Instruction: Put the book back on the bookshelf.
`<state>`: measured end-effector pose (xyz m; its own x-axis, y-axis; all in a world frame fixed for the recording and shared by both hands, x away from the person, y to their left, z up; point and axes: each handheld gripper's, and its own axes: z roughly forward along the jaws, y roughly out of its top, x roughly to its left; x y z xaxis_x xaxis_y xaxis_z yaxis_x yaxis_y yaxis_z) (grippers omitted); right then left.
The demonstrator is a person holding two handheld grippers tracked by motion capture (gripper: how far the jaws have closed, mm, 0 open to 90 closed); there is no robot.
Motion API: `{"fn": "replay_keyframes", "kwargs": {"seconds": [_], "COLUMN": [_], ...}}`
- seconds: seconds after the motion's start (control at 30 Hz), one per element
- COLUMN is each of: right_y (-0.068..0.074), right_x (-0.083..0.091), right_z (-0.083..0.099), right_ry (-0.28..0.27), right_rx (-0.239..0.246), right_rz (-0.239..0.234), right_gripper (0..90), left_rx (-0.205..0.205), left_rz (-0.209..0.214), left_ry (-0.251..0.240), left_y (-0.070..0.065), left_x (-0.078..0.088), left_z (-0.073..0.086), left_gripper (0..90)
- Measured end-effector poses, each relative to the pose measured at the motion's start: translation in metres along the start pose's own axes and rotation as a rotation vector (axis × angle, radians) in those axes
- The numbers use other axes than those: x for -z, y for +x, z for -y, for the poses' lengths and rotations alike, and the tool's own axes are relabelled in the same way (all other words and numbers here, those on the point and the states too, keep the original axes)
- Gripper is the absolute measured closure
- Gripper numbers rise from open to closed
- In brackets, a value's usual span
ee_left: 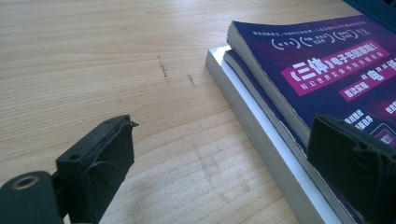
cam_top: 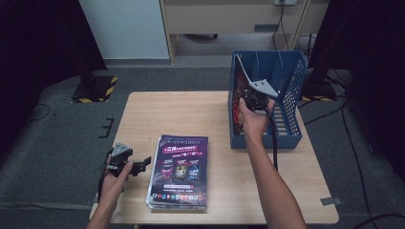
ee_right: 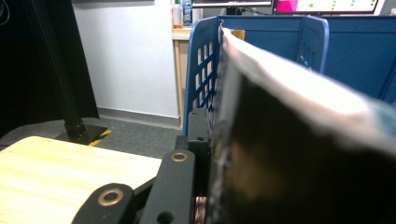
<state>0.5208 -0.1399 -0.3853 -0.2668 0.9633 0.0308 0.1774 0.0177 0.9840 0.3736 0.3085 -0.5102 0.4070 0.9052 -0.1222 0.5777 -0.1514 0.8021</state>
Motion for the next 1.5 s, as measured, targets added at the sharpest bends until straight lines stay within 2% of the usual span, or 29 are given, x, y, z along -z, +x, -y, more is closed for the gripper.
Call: {"fn": "replay_keyframes", "kwargs": {"seconds": [0.27, 0.5, 0.6, 0.8, 1.03, 1.17, 1.27, 1.33, 1.5], "right_y": [0.002, 0.010, 0.016, 0.018, 0.019, 0.020, 0.021, 0.021, 0.021], "right_x": [0.002, 0.003, -0.001, -0.005, -0.002, 0.000, 0.004, 0.007, 0.015], "right_z": [-0.009, -0.014, -0.011, -0.001, -0.001, -0.002, -0.002, -0.004, -0.006], "right_ry": [-0.005, -0.041, -0.029, -0.021, -0.023, -0.024, -0.019, -0.010, 0.008], "right_rx": [0.054, 0.057, 0.083, 0.071, 0.067, 0.048, 0.030, 0.036, 0.046], "right_rz": [0.039, 0.079, 0.082, 0.075, 0.044, 0.023, -0.003, -0.018, -0.050], "right_gripper": [87.1, 87.1, 87.1, 86.7, 82.5, 73.9, 58.0, 48.9, 32.8], "left_rx": [0.002, 0.003, 0.004, 0.003, -0.002, 0.001, 0.001, 0.000, -0.007], "left_rz": [-0.001, -0.001, 0.000, -0.001, -0.002, -0.001, 0.002, 0.002, 0.002], "left_ry": [-0.003, -0.003, -0.003, 0.000, 0.003, 0.000, -0.004, -0.001, 0.004], "left_y": [0.001, 0.001, 0.001, 0.001, 0.000, 0.000, 0.000, 0.000, -0.001], "left_x": [0.000, 0.000, 0.001, 0.000, 0.000, 0.001, 0.002, 0.001, 0.000], "left_z": [0.000, 0.000, 0.000, 0.000, 0.000, 0.000, 0.000, 0.000, 0.000], "left_gripper": [6.8, 6.8, 6.8, 6.8, 6.8, 6.8, 6.8, 6.8, 6.8]}}
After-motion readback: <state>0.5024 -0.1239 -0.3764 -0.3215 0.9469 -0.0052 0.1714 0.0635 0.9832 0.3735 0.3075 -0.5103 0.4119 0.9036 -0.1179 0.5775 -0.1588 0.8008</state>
